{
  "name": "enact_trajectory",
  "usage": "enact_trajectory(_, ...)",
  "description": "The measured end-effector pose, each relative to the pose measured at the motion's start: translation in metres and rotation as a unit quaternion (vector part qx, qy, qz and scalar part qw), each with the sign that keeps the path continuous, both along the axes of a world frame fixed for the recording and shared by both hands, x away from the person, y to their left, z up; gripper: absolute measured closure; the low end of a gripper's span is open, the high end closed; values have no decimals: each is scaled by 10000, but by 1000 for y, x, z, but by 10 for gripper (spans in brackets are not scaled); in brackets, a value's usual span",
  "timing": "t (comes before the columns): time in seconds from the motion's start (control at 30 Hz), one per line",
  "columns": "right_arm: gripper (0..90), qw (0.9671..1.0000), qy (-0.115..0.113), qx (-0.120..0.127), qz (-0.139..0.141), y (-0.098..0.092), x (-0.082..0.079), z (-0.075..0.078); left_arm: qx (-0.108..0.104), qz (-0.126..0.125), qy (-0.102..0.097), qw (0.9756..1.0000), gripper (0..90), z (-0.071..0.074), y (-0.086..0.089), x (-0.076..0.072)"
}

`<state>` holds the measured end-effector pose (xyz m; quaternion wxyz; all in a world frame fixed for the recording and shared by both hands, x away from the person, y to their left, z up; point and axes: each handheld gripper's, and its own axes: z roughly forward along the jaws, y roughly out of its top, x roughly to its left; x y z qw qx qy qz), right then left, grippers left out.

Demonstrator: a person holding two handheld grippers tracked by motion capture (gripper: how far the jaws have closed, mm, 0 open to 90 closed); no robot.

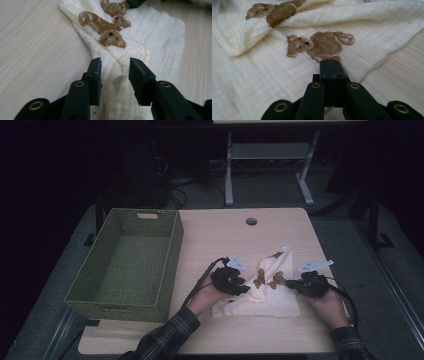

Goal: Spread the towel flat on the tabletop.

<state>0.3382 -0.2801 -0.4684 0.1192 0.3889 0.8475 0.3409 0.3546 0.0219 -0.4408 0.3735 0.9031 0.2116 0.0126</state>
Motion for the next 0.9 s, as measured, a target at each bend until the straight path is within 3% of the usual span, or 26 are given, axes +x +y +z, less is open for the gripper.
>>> enact_trajectory(0.07, 890, 10000, -2, -2, -3, 0, 0, 0, 108, -79, -2, 9999, 728, -1, -1, -1)
enact_trajectory(0.13, 890, 10000, -2, -2, -4, 0, 0, 0, 115, -120, 63, 9998, 873, -1, -2, -1)
enact_trajectory(0.17, 890, 10000, -3, 0, 0, 0, 0, 0, 53, -73, 72, 9999, 888, 1, -2, -2)
enact_trajectory(0.2, 890, 10000, -1, 2, 0, 0, 0, 0, 110, -112, 19, 9999, 892, 4, -1, -1)
enact_trajectory(0.37, 890, 10000, 1, 10, 0, 0, 0, 0, -49, 70, -164, 9998, 896, 21, 3, 4)
enact_trajectory(0.57, 890, 10000, 7, 20, -11, 0, 0, 0, -229, 467, -370, 9980, 897, 43, 15, 23)
enact_trajectory(0.9, 890, 10000, 17, 5, 4, 0, 0, 0, -472, 1282, -564, 9890, 897, 67, 39, 66)
